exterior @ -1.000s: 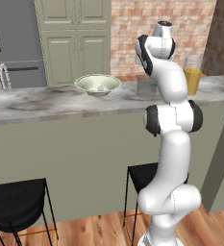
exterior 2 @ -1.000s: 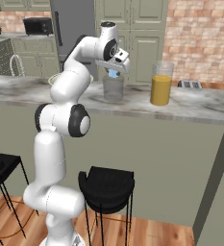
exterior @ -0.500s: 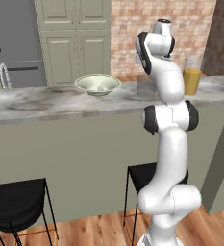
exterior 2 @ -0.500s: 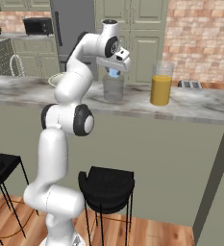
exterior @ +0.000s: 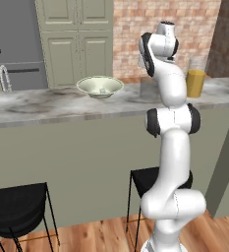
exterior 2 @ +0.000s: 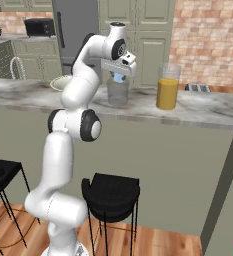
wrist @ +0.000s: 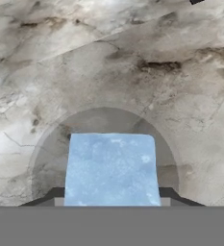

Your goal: There are two ice cubes in the ice bowl. Place both ice cubes in the glass cup.

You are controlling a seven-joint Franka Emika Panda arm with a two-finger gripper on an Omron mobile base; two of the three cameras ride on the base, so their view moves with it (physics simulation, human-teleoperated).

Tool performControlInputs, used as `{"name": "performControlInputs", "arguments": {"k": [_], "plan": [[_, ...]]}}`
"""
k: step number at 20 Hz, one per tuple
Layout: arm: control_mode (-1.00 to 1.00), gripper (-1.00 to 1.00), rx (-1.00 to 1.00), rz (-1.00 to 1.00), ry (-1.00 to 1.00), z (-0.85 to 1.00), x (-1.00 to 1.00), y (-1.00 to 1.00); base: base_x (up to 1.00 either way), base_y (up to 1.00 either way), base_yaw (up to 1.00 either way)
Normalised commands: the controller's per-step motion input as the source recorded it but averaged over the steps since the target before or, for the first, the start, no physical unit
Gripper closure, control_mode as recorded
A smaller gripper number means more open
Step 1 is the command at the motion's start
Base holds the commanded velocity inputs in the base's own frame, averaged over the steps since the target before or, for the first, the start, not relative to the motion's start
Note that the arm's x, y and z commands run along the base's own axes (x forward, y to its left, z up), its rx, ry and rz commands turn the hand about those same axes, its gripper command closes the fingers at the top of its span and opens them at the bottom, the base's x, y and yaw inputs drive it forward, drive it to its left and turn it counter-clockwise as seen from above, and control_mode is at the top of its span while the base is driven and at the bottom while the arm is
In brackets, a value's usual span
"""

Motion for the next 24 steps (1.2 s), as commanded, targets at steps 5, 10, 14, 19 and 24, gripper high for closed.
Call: {"name": "performControlInputs", "arguments": {"k": [5, 10, 14, 19, 24], "plan": [[-1.00, 1.00, 0.03, 0.00, 0.00, -0.01, 0.17, 0.00, 0.00, 0.00, 0.00], [-1.00, 1.00, 0.01, 0.00, 0.00, 0.00, 0.26, 0.02, 0.00, 0.00, 0.00], [-1.00, 1.00, 0.00, 0.00, 0.00, -0.03, 0.25, 0.08, 0.00, 0.00, 0.00], [-1.00, -1.00, 0.00, 0.00, 0.00, -0.04, 0.09, 0.07, 0.00, 0.00, 0.00], [-1.00, -1.00, 0.00, 0.00, -0.01, 0.05, -0.13, 0.00, 0.00, 0.00, 0.00]]}}
